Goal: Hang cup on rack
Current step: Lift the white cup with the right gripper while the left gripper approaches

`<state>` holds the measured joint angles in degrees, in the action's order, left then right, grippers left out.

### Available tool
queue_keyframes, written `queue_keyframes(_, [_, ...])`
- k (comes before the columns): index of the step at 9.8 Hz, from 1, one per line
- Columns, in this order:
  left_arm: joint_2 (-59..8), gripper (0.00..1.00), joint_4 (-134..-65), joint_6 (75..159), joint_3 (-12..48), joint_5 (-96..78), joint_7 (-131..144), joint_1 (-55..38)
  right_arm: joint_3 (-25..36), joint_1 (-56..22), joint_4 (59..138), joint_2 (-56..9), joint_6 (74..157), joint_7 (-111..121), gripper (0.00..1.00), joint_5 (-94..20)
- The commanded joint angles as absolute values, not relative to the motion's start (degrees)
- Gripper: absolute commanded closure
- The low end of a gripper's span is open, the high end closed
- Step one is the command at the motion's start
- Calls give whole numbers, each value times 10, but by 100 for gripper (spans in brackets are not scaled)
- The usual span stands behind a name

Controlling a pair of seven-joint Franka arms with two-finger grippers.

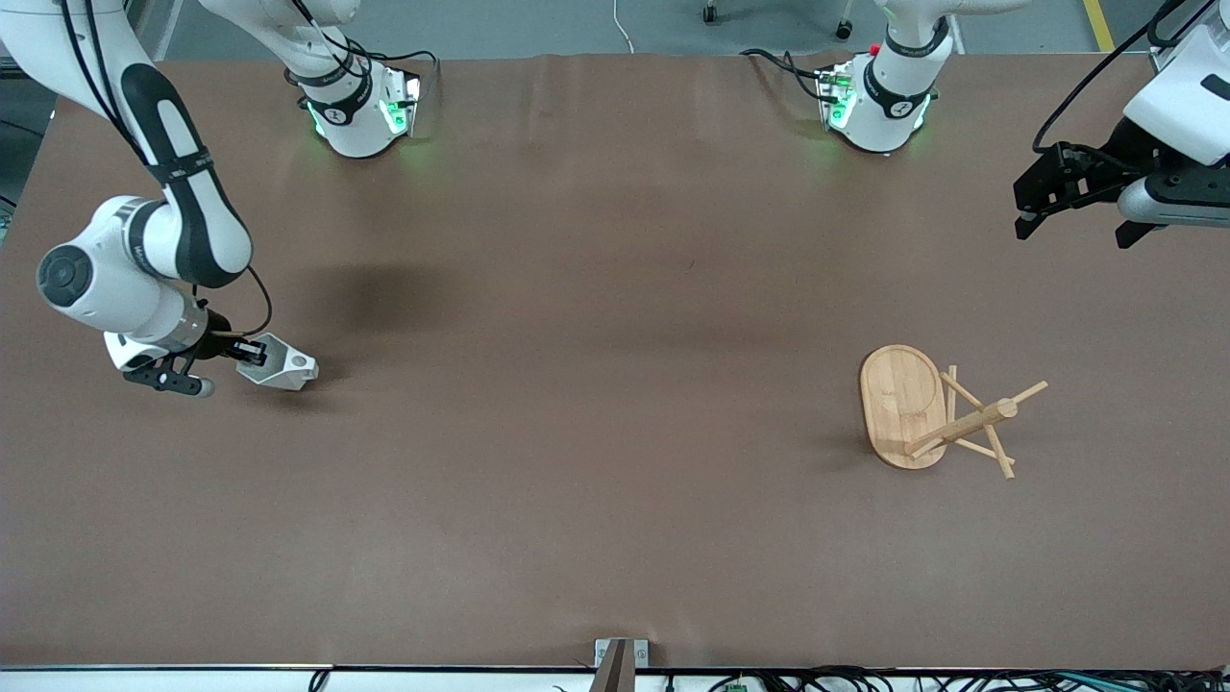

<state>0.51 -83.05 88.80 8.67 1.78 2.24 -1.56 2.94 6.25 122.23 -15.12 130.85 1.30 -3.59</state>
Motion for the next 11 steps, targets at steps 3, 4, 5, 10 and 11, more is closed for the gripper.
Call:
queue_keyframes(3, [-7,0,-836,885,88,13,20,-18,-10,53,1028,-130,1082,46,100,-88])
queue_keyframes(4, [-8,0,-836,885,89,14,23,-21,-12,53,1018,-125,1039,54,100,-156])
queue_keyframes(5, [-8,0,-836,885,92,14,25,-27,-24,51,1018,-117,1023,56,100,-214])
queue_keyframes(10, [-52,0,-834,921,154,15,11,-94,-133,45,1034,-115,1020,61,100,-530])
queue_keyframes(11, [-58,0,-834,925,172,13,7,-114,-164,46,1043,-115,1027,61,100,-583])
